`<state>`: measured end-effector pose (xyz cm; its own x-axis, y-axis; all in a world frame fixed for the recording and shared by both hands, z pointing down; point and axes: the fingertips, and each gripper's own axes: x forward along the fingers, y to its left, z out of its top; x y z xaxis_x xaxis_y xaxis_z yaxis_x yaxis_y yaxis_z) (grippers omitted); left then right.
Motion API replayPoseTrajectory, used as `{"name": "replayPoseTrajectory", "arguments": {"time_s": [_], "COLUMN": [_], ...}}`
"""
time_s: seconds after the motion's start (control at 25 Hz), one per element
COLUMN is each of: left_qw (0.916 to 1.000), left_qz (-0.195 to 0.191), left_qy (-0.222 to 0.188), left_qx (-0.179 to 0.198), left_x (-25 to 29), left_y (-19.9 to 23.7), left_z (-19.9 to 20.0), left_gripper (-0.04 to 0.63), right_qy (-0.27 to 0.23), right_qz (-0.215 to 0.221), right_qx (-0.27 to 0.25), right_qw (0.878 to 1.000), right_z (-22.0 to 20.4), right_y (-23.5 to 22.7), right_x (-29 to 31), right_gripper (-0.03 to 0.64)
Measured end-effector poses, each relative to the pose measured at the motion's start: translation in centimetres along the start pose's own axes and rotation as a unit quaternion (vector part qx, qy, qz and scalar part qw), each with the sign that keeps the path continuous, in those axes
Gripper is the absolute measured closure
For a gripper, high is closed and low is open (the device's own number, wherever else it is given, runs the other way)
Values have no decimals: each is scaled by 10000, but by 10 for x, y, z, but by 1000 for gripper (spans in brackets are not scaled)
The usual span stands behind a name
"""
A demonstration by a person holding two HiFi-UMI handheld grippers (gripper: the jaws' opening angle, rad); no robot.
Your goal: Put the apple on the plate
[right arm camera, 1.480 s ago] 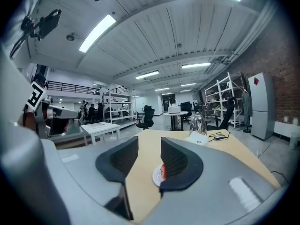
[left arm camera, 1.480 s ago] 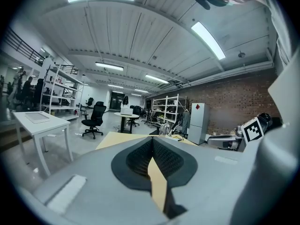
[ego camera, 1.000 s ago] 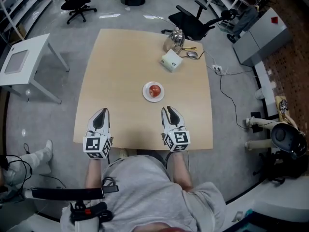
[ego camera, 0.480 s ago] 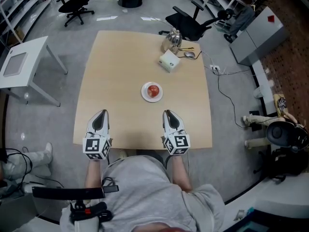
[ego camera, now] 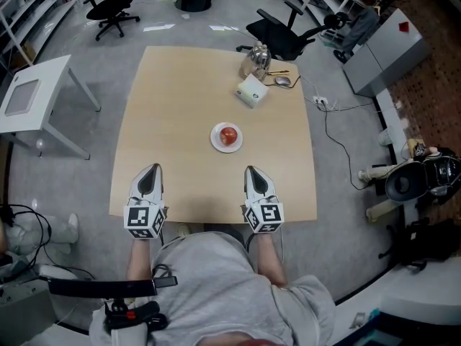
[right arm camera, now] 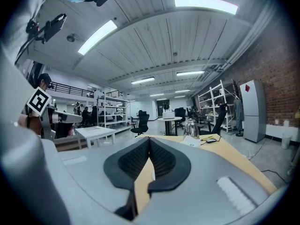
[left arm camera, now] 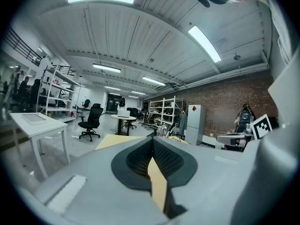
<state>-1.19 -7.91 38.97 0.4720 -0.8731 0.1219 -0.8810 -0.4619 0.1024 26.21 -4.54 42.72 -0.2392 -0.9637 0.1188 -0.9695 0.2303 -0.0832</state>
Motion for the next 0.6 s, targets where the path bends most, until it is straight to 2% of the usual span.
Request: {"name": "replayPoseTrajectory", "arguments": {"time_s": [0.6], "left_qw": [10000], "left_qz": [8], "left_qy": [16], "left_qx": [7], "left_x": [1], "left_y": [-1], "left_z": [2], "left_gripper": [575], "right_qy": [78], "right_qz": [75], "right_qx": [-75], "right_qw": [9999], "right_z": [0], "right_y": [0], "right_x": [1], "right_gripper": [611]}}
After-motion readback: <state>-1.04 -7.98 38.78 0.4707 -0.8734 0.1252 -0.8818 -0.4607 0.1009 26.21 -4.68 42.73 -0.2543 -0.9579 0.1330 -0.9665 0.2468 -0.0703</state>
